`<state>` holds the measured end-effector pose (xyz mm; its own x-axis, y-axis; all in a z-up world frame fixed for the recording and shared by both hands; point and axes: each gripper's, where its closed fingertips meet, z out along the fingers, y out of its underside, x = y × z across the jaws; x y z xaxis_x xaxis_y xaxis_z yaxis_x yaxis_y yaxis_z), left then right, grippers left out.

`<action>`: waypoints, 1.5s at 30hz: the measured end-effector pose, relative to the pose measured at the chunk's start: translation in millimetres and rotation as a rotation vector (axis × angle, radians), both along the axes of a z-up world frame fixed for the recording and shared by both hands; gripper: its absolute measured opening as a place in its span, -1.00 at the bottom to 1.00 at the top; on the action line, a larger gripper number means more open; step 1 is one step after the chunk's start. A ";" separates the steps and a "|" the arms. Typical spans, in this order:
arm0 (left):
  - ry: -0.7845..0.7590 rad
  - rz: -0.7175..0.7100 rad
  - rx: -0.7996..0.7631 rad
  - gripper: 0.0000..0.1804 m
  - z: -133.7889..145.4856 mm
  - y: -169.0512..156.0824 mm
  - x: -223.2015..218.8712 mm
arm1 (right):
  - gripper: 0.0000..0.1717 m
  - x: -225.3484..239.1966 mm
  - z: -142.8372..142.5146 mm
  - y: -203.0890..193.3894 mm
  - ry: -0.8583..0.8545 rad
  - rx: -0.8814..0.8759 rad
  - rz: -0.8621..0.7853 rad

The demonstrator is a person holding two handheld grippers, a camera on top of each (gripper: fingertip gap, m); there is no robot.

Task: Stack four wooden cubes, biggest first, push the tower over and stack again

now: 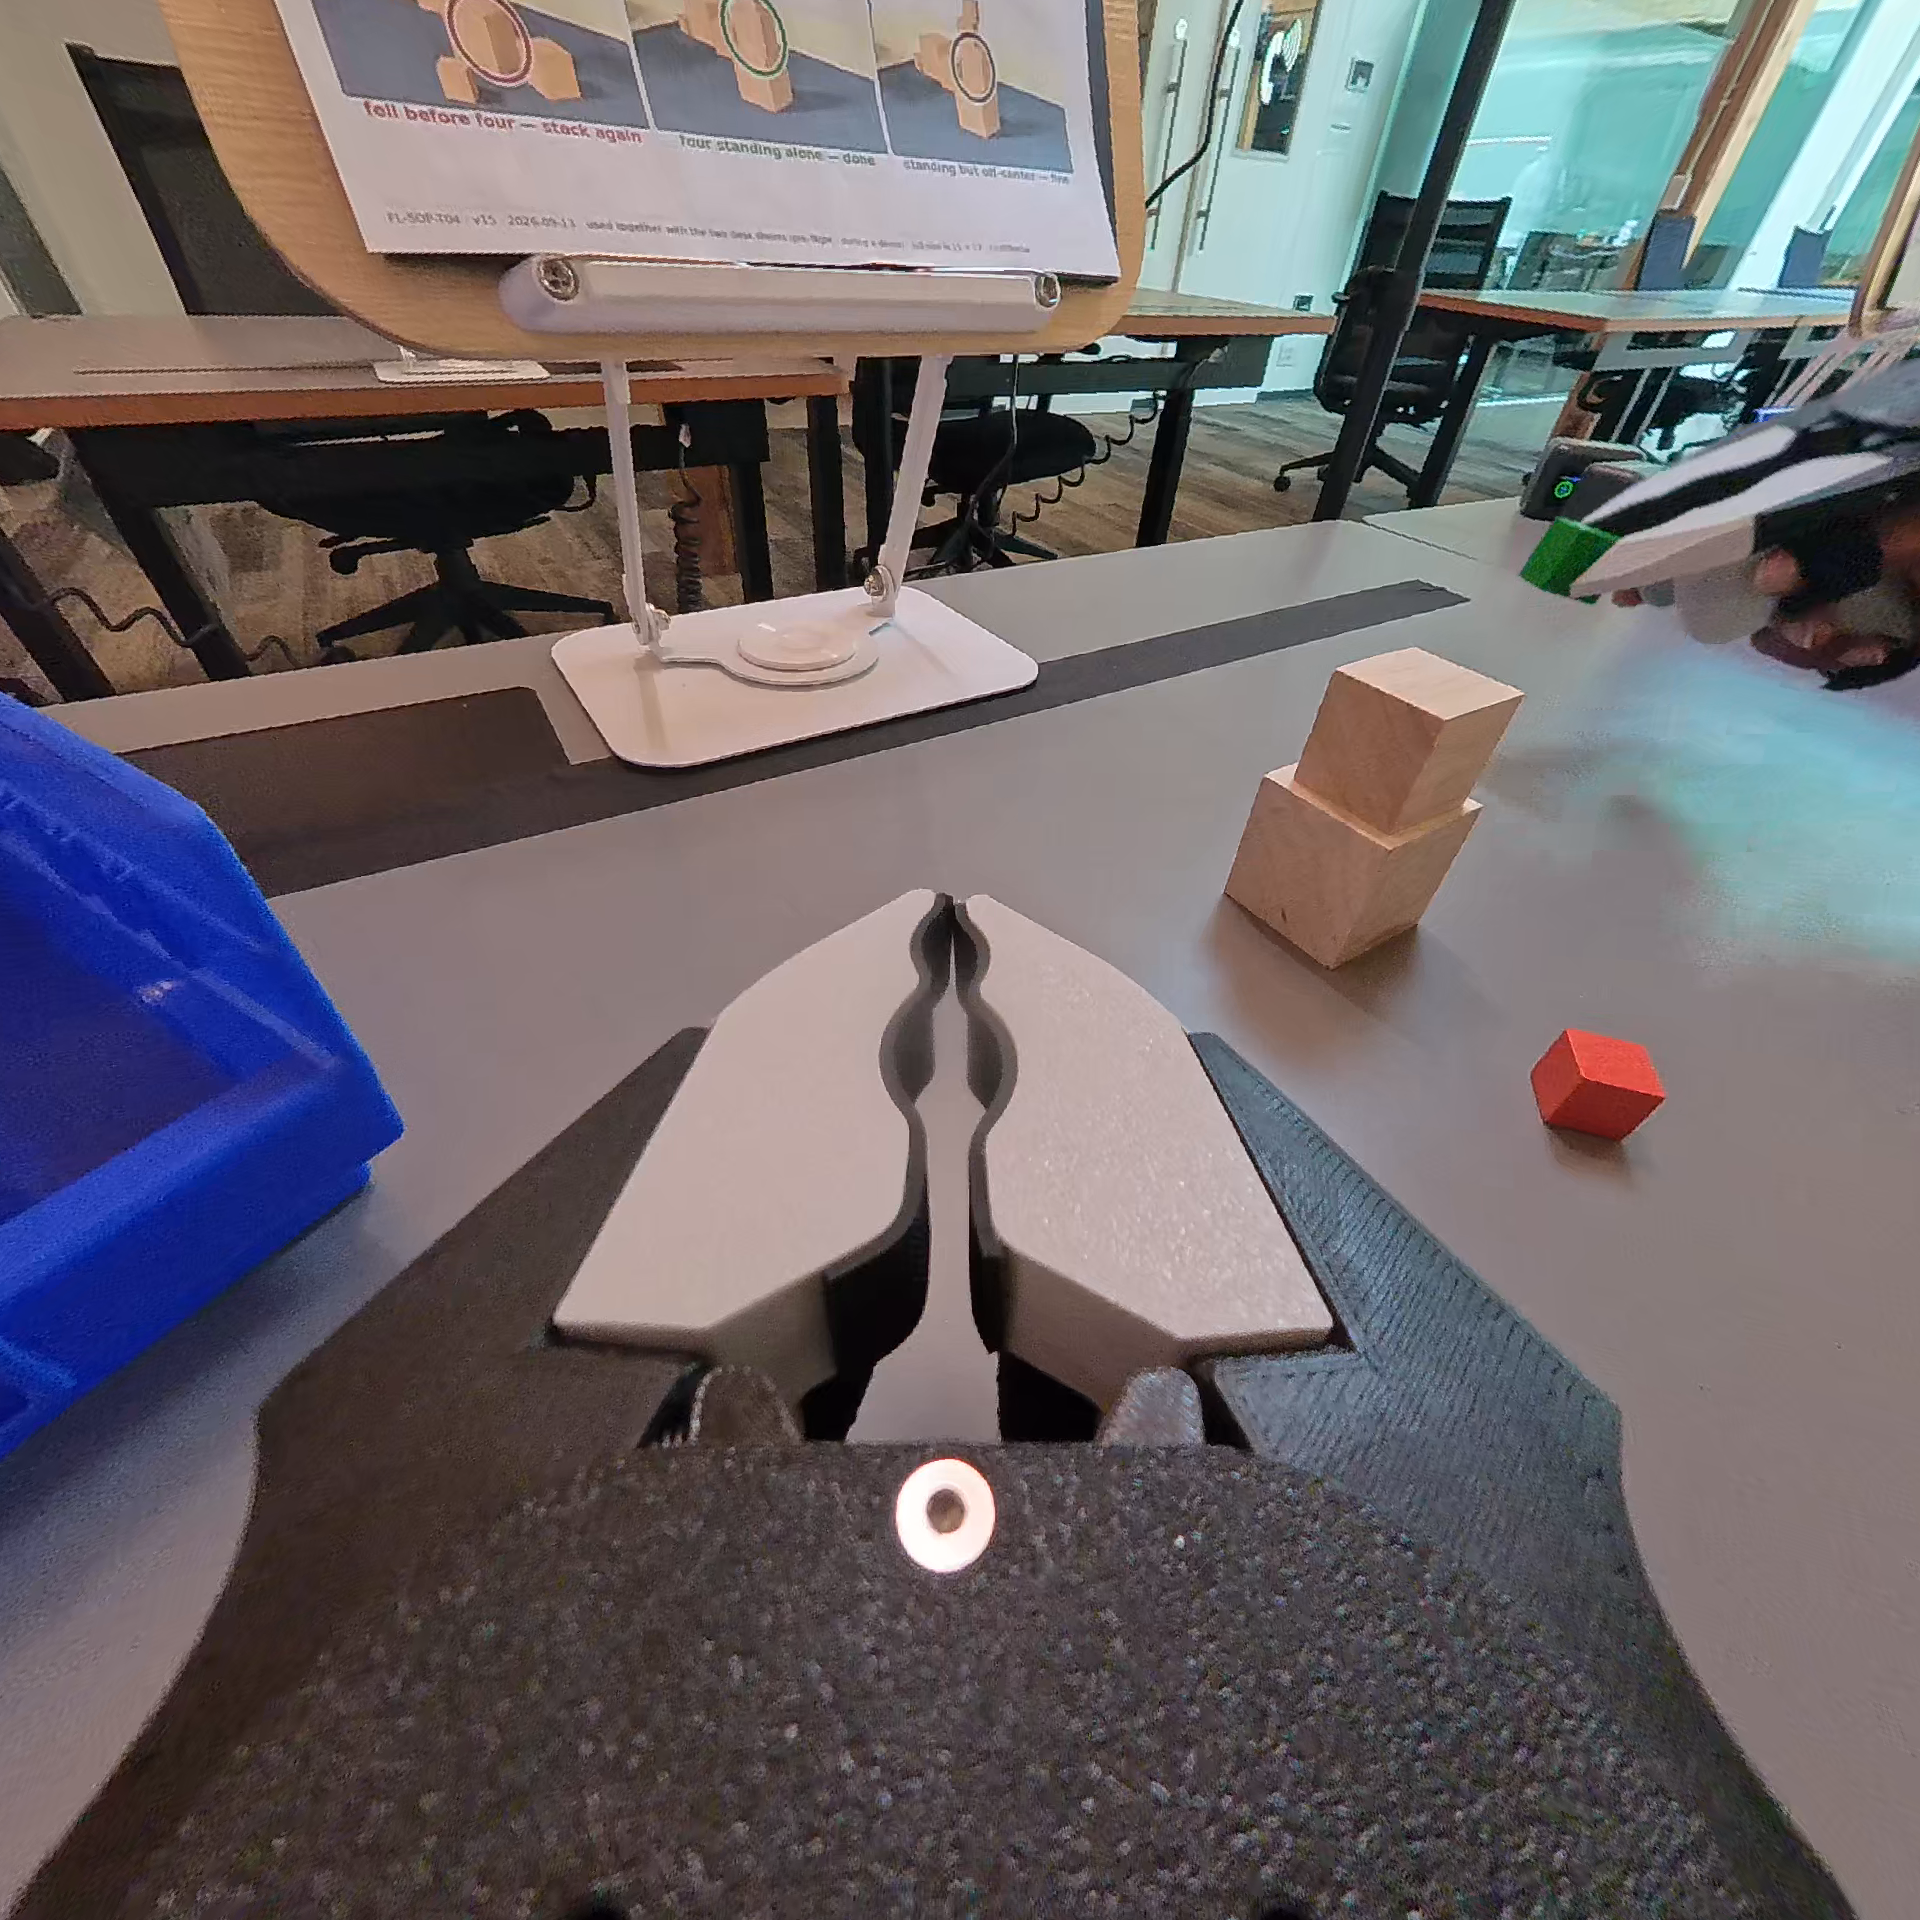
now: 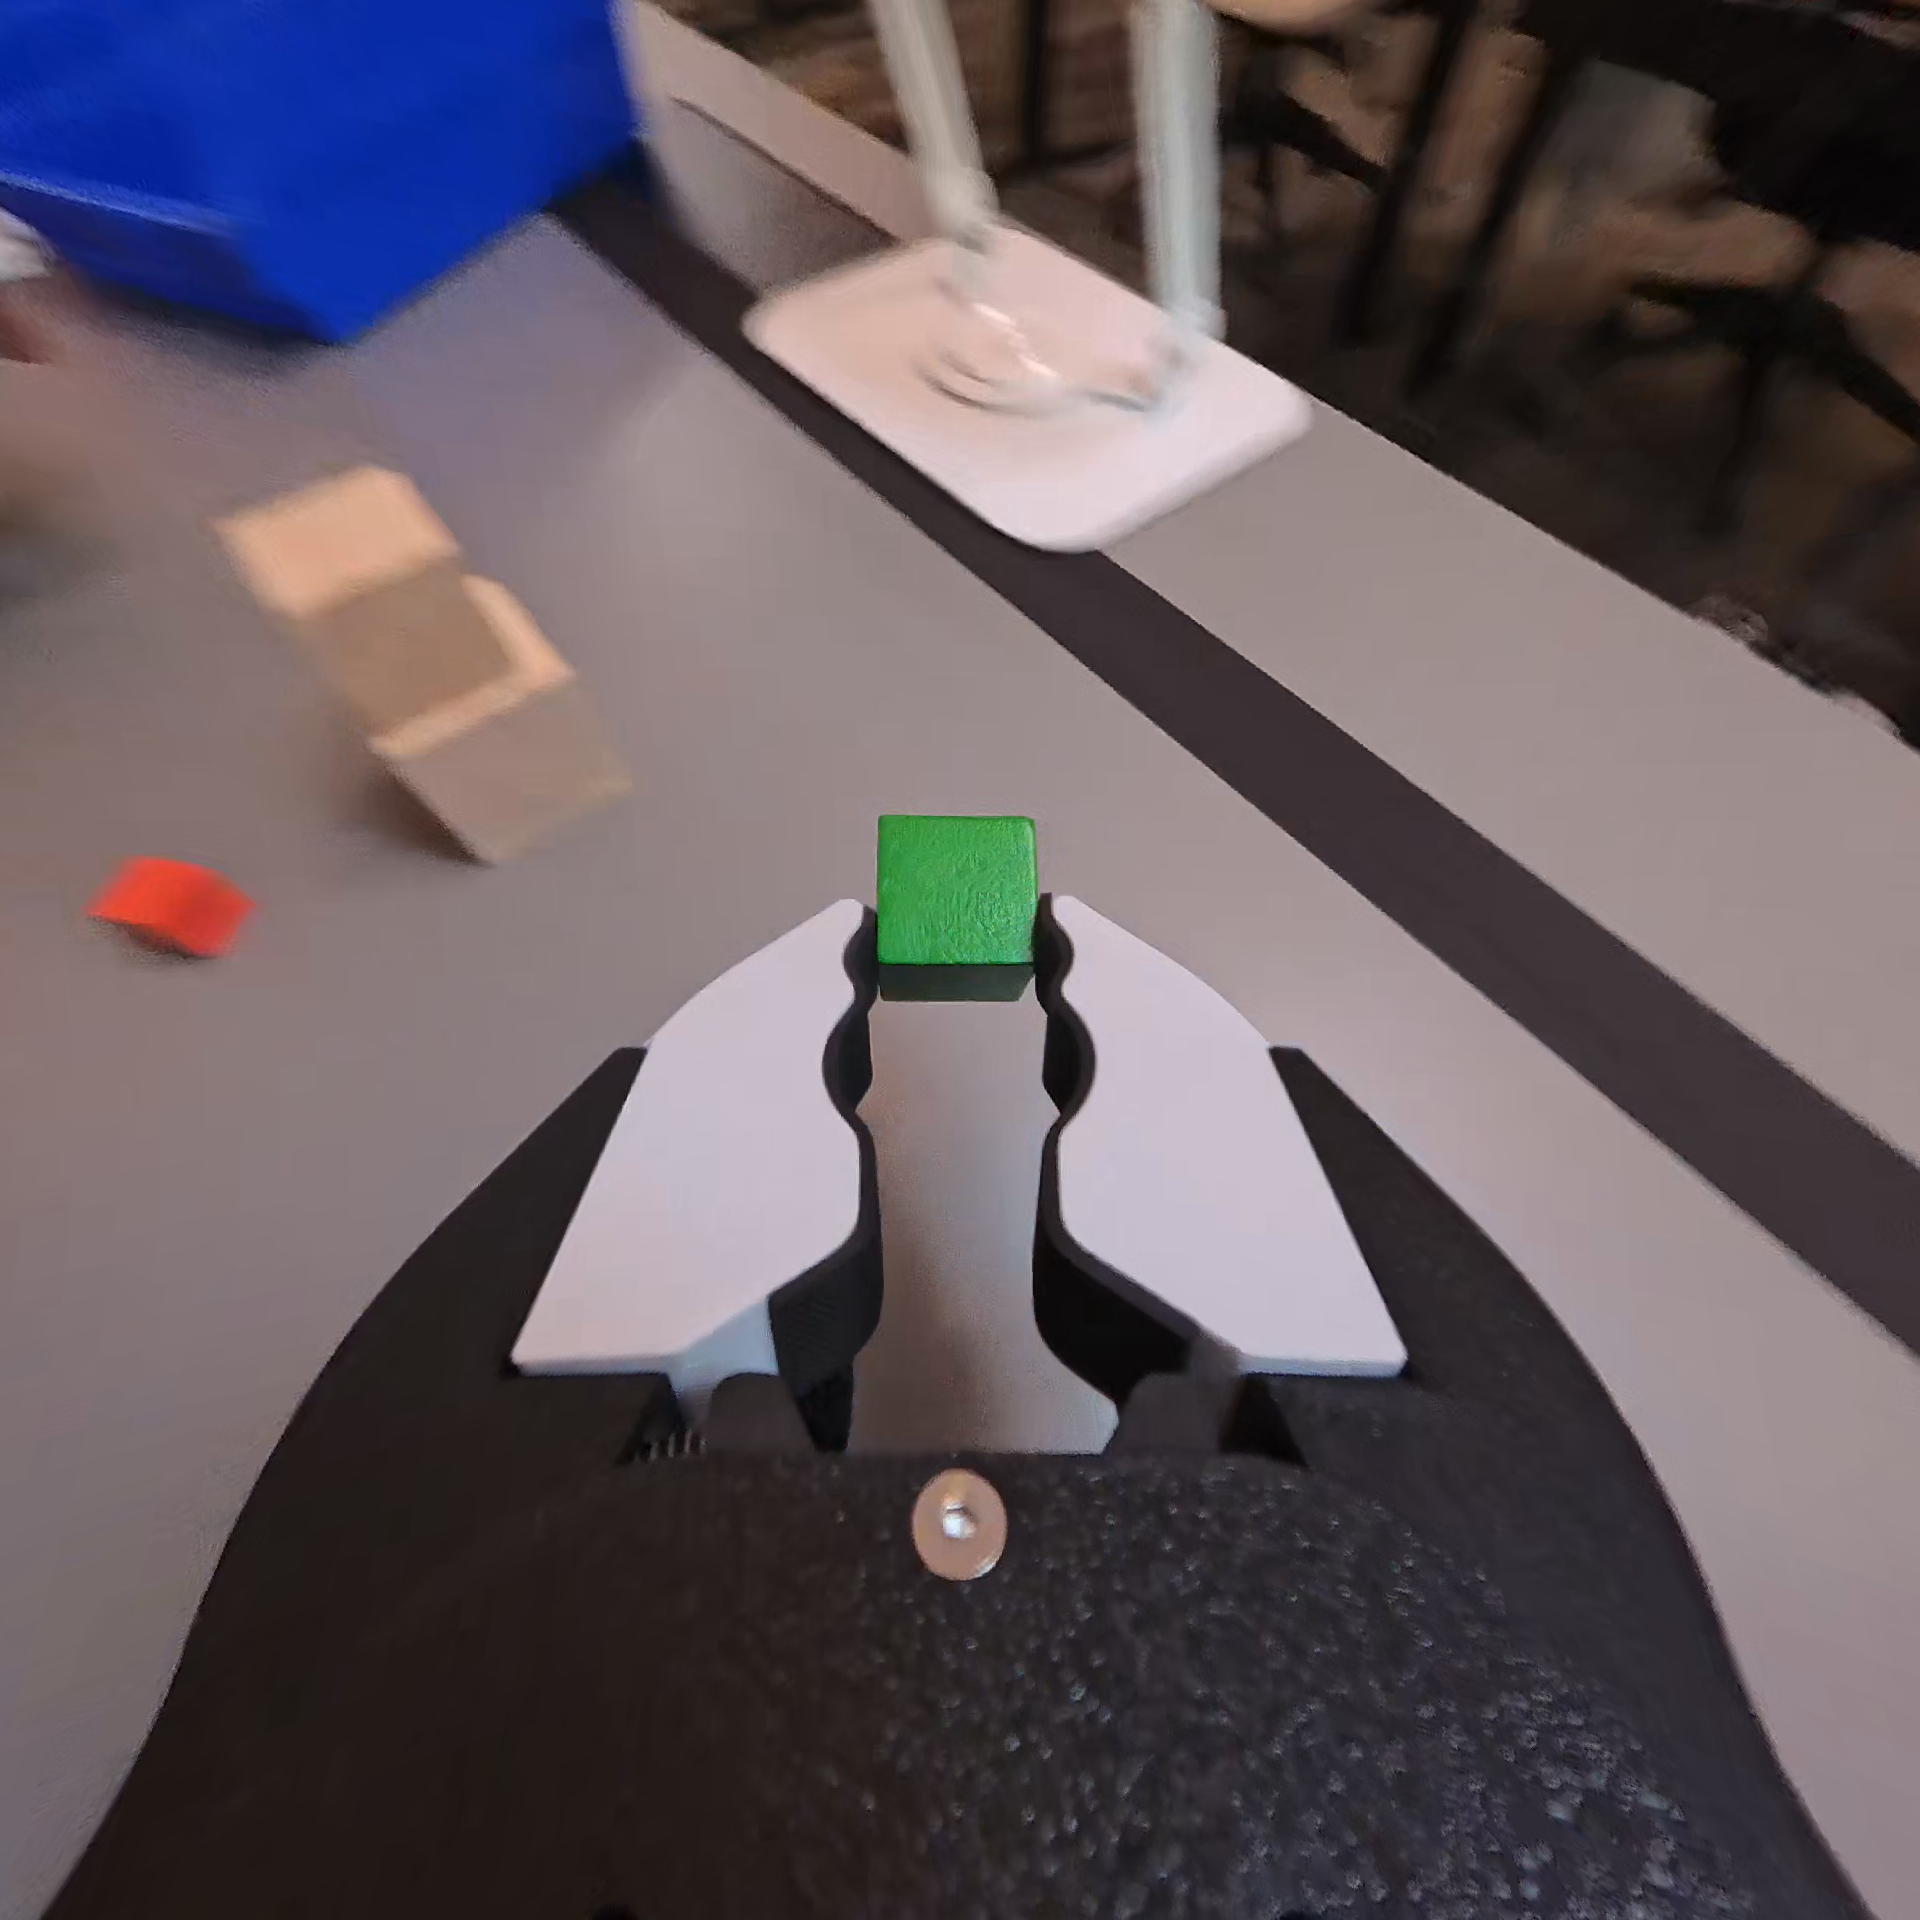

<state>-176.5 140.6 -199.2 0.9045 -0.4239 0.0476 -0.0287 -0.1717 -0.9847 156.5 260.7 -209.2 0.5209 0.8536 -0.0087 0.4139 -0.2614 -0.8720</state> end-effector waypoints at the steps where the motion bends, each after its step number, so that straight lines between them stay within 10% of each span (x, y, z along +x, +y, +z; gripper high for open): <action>1: 0.001 -0.001 0.003 -1.00 0.7 -0.5 0.2 | -0.66 -22.5 9.4 -11.6 0.001 0.012 0.075; 12: -0.020 -0.020 0.032 -1.00 13.2 -7.8 0.5 | -0.66 -158.4 21.7 -72.1 -0.093 0.007 0.492; 45: 0.011 -0.135 0.106 -1.00 19.3 -15.0 17.7 | -0.59 -166.8 11.5 -74.8 -0.165 0.033 0.577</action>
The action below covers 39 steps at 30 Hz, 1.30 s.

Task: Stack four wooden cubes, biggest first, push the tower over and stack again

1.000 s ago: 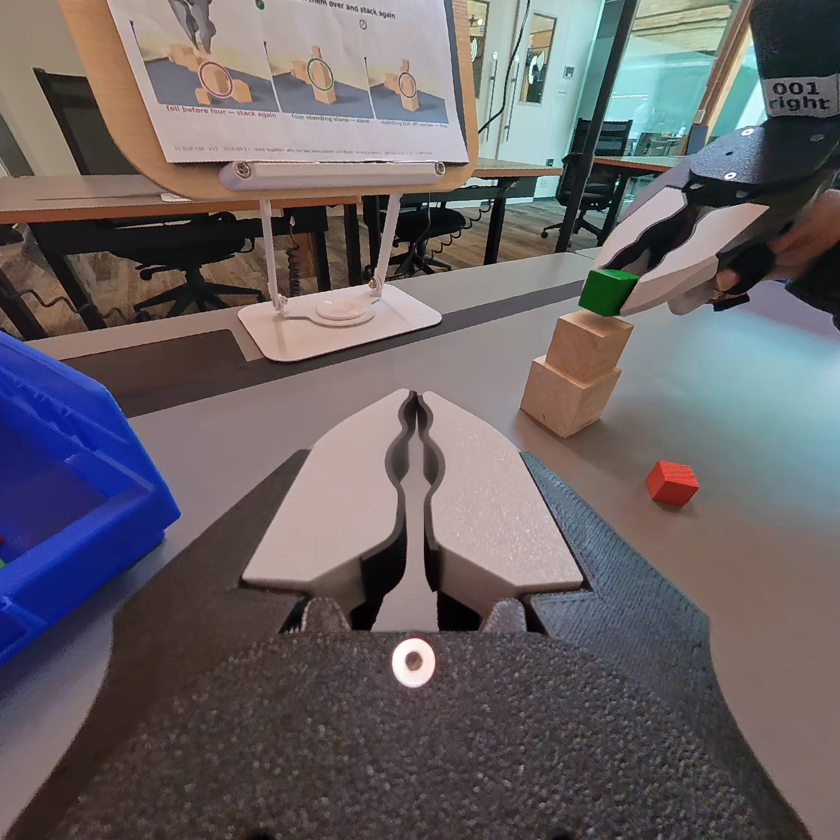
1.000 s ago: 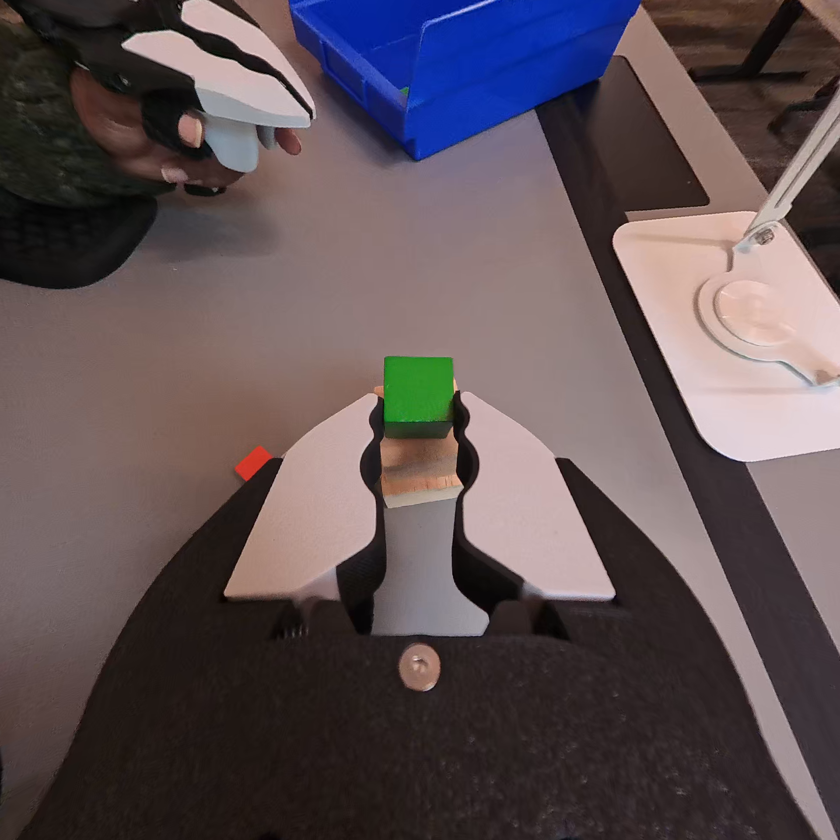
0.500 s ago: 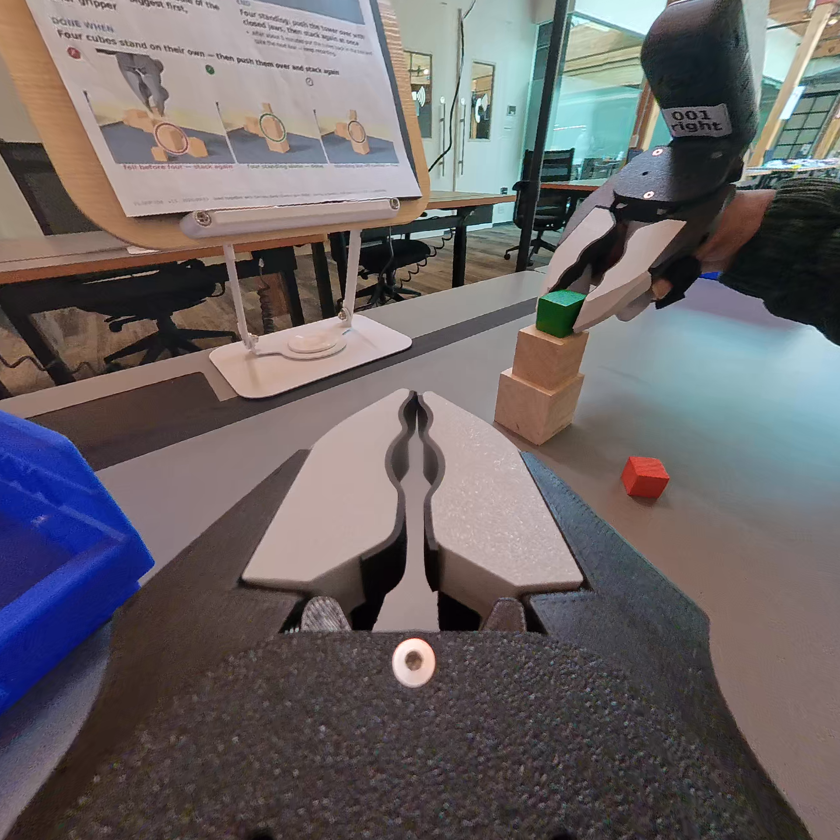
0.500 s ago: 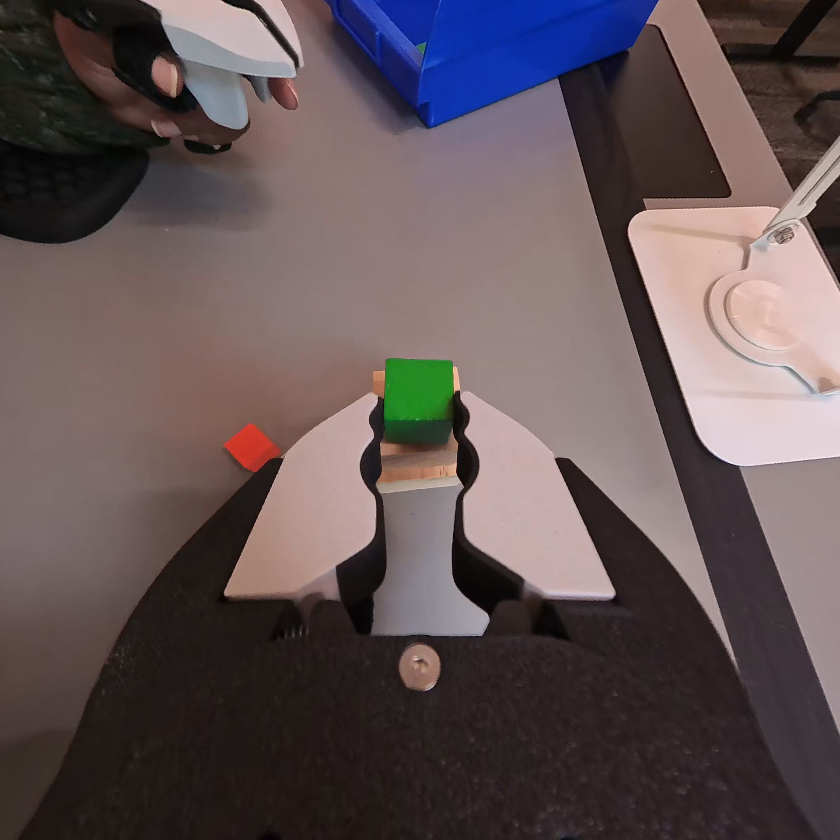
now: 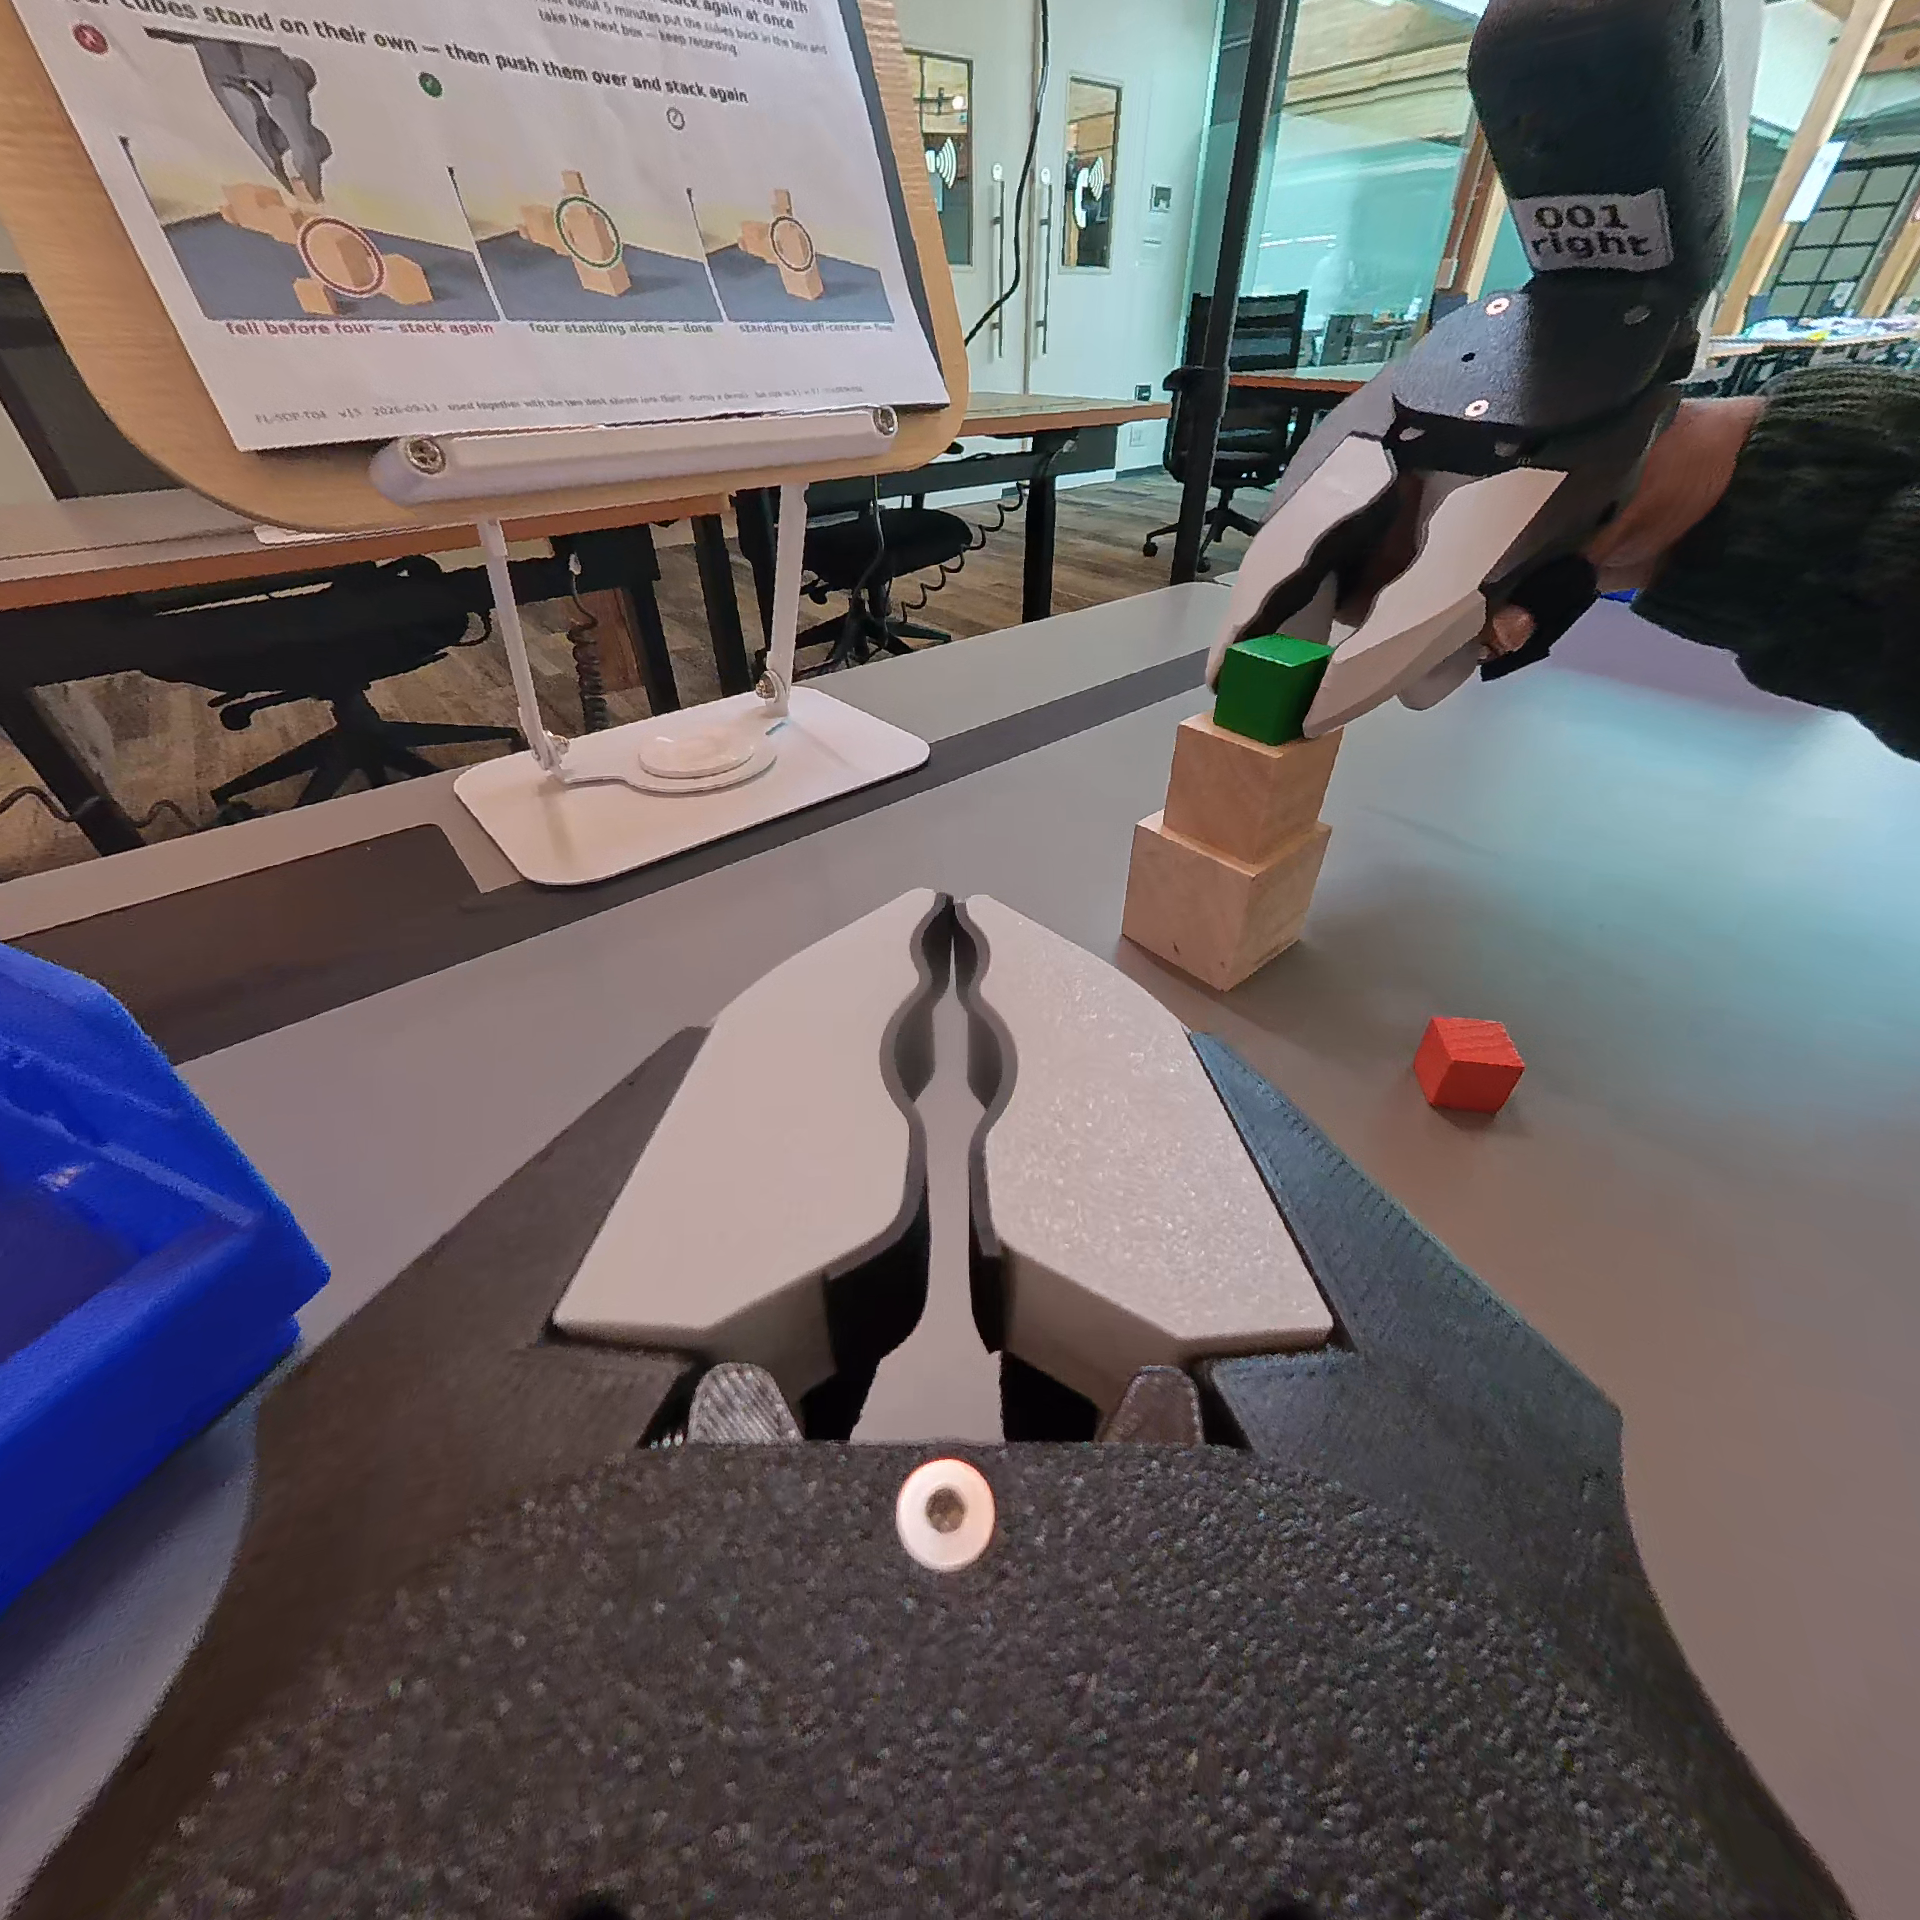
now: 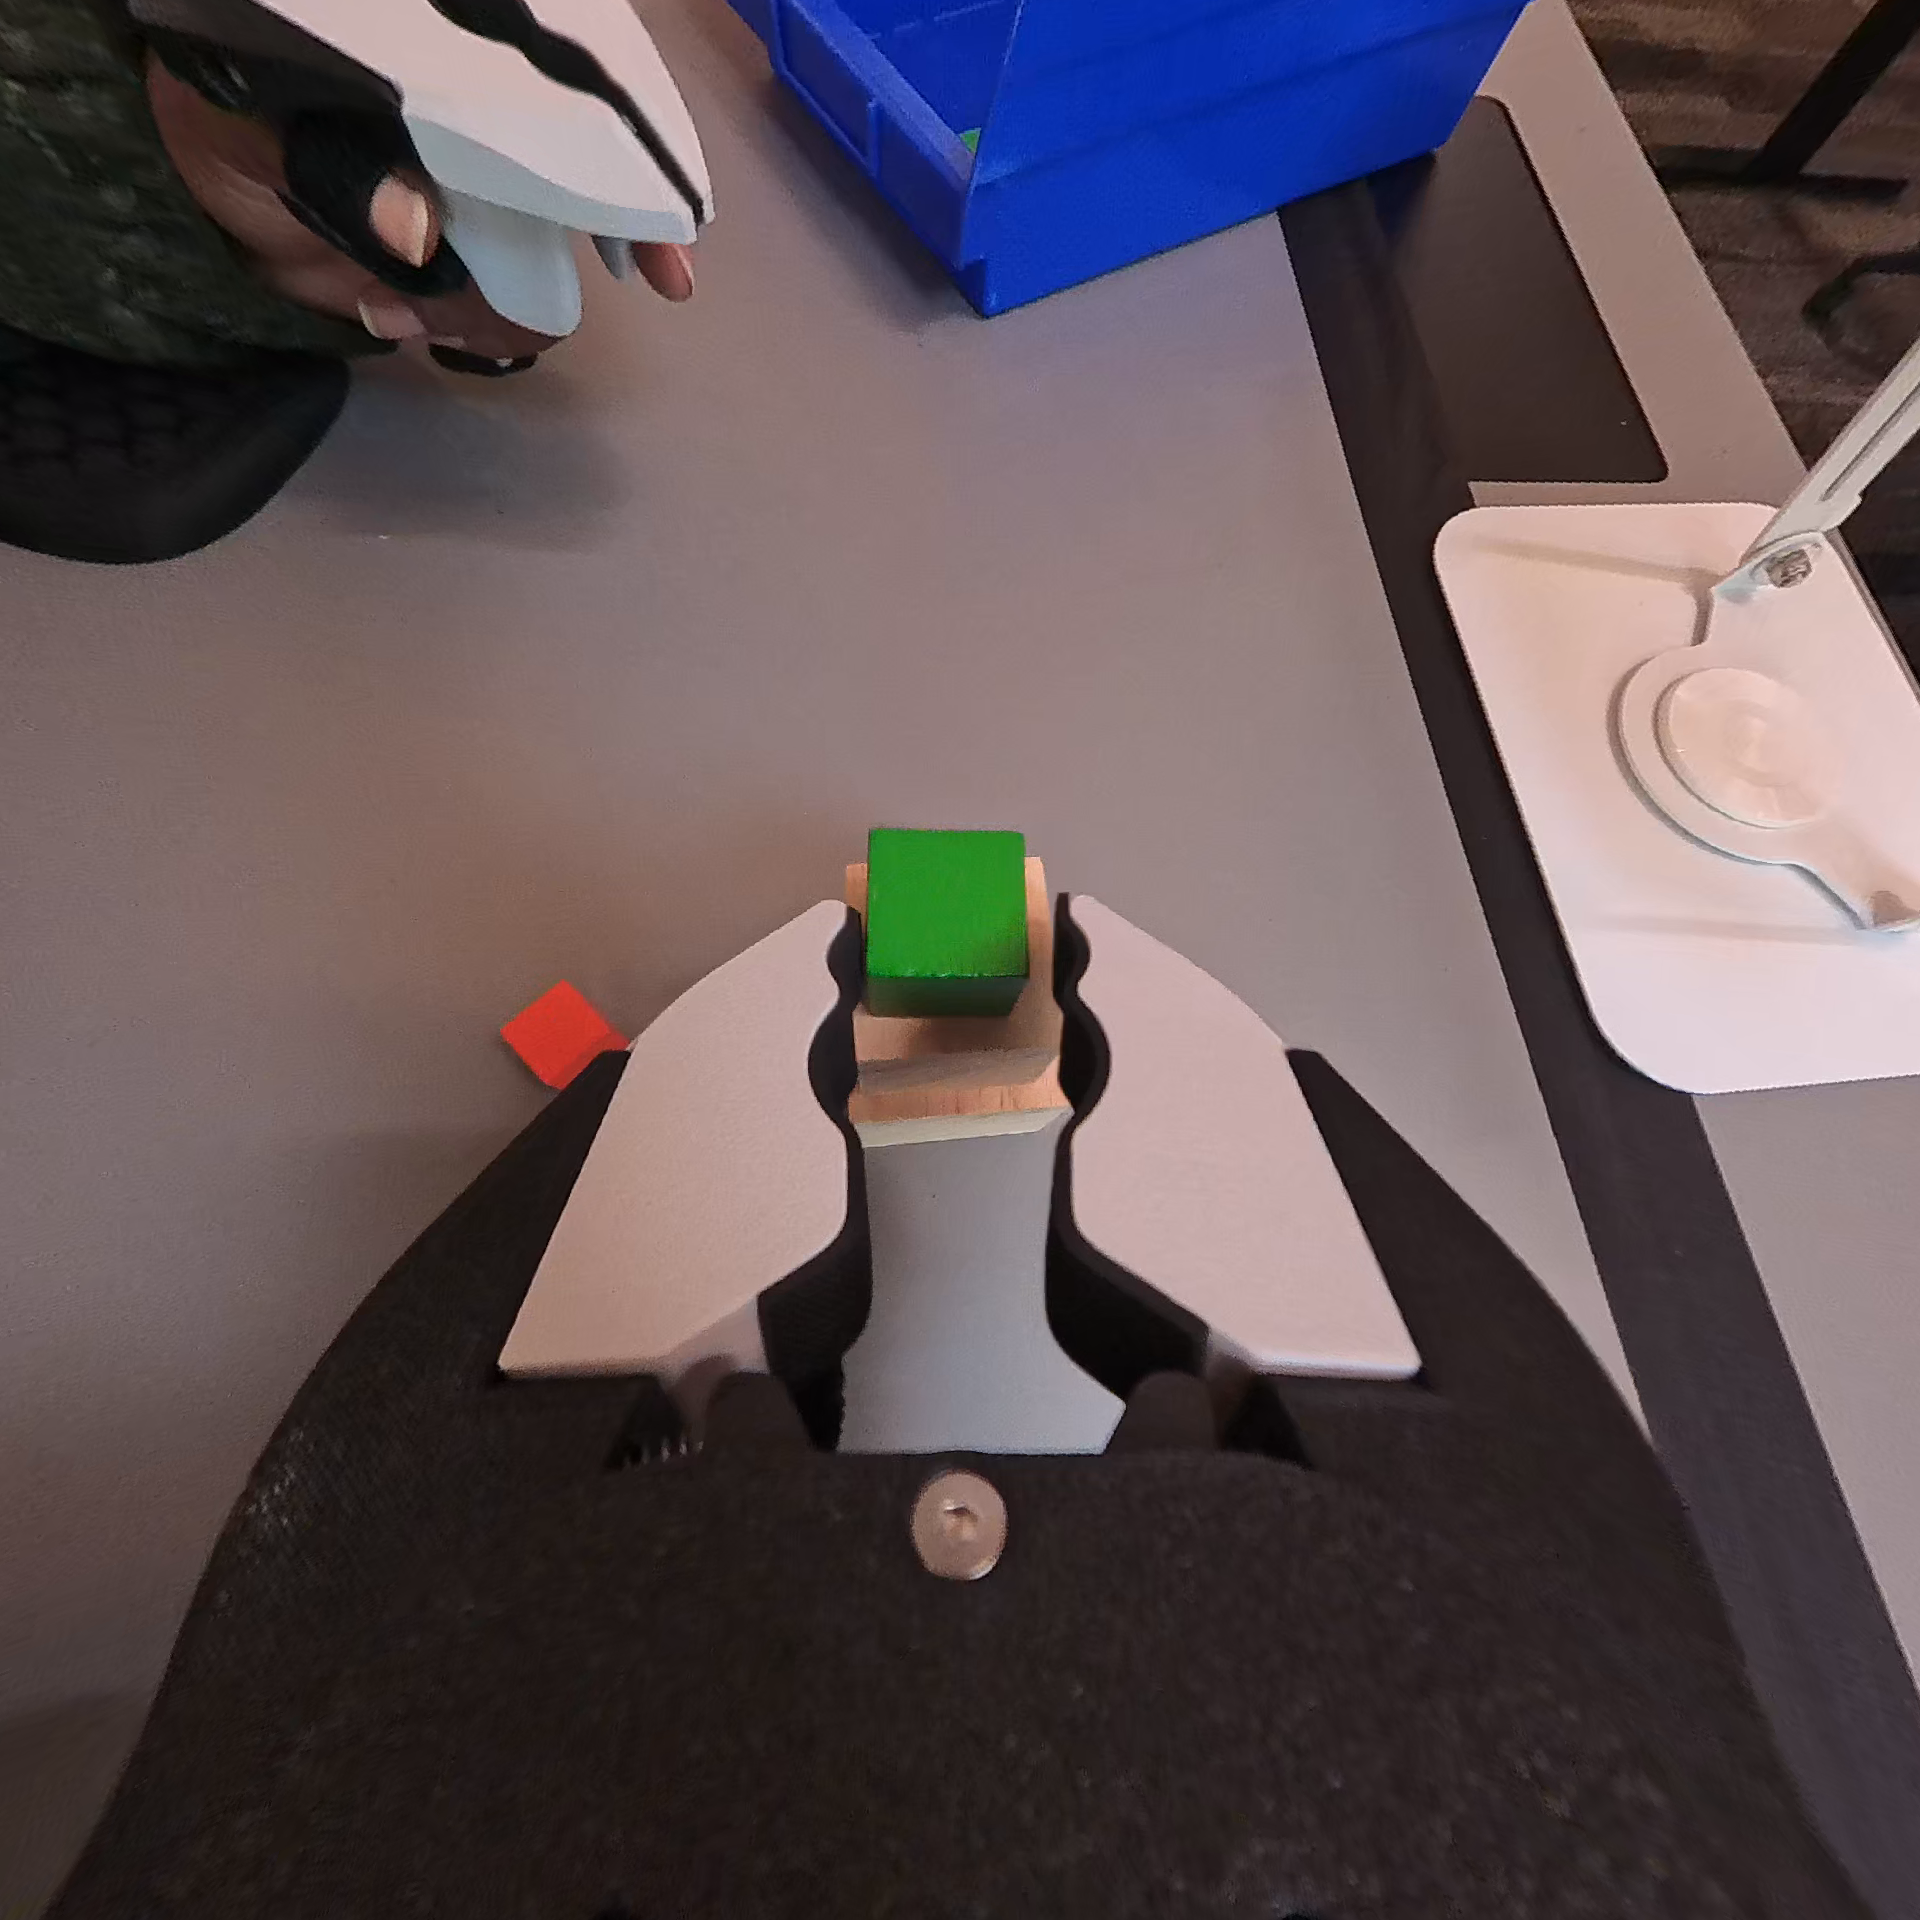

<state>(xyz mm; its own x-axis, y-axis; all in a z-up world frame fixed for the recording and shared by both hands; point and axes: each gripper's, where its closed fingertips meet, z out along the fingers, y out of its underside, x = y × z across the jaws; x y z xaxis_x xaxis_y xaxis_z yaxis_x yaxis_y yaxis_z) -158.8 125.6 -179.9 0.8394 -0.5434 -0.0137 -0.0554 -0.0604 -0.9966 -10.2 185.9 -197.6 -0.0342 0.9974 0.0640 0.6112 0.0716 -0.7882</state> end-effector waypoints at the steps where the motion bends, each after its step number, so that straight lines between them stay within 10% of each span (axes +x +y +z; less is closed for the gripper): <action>1: 0.001 0.000 -0.006 -1.00 -1.1 0.2 0.3 | -0.56 -0.2 0.9 0.9 0.004 0.002 -0.007; 22: 0.006 0.029 0.019 -1.00 2.9 -0.3 -0.7 | -0.57 25.6 39.0 -63.1 0.248 0.094 -0.213; 39: 0.007 0.057 0.089 -1.00 14.5 -3.6 -4.0 | -0.56 34.4 -61.3 -115.4 -0.047 -0.025 -0.320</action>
